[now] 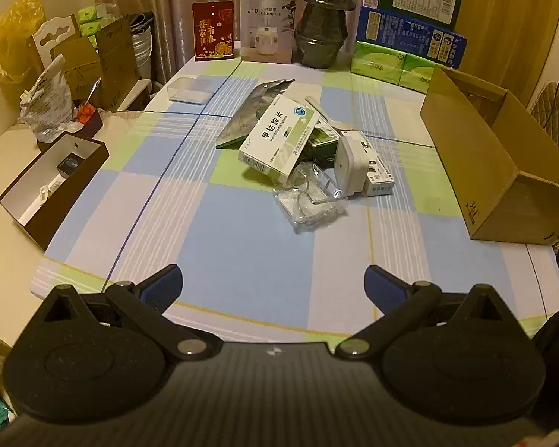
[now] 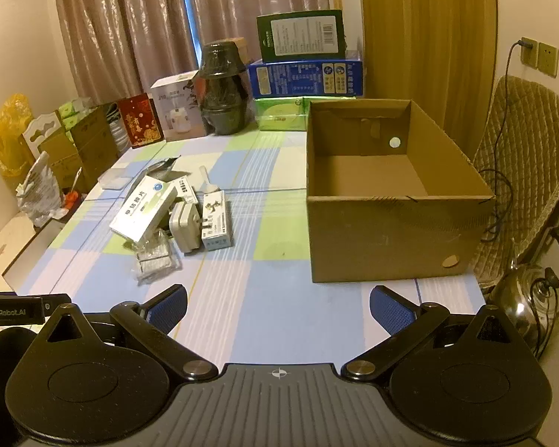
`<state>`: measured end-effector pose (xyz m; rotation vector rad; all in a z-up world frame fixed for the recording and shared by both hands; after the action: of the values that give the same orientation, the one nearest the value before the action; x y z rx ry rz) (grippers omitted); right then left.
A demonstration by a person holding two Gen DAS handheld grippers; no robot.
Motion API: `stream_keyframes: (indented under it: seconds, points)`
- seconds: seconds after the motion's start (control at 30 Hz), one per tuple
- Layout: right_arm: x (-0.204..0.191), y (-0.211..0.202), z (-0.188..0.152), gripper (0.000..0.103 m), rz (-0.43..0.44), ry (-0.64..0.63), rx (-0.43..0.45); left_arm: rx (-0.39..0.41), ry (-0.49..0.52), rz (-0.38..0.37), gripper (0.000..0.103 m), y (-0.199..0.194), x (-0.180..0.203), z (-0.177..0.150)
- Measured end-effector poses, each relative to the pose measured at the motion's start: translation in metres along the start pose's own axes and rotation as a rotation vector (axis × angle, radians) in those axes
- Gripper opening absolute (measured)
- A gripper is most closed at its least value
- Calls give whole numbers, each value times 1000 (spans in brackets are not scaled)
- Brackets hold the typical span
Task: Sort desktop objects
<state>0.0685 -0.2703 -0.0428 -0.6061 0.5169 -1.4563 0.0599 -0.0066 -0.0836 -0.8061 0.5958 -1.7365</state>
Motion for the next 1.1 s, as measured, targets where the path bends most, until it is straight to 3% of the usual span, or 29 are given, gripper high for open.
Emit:
stream_keyframes:
  seconds: [1.1]
  points:
    - [-7, 3, -5, 101, 13, -21, -20, 2, -24, -32, 102, 0, 3, -4]
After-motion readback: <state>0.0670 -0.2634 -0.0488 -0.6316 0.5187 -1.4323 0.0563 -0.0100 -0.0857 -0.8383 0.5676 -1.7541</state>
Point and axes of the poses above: each gripper's, at about its wrist camera, not at the fingertips, and y roughly the way its jaws point, x to its right, z to its top, the point moved 10 cm from there along y, roughly the way its jaws point, and after that the axes turned 15 degrees about -z, right-handed, at the moved point
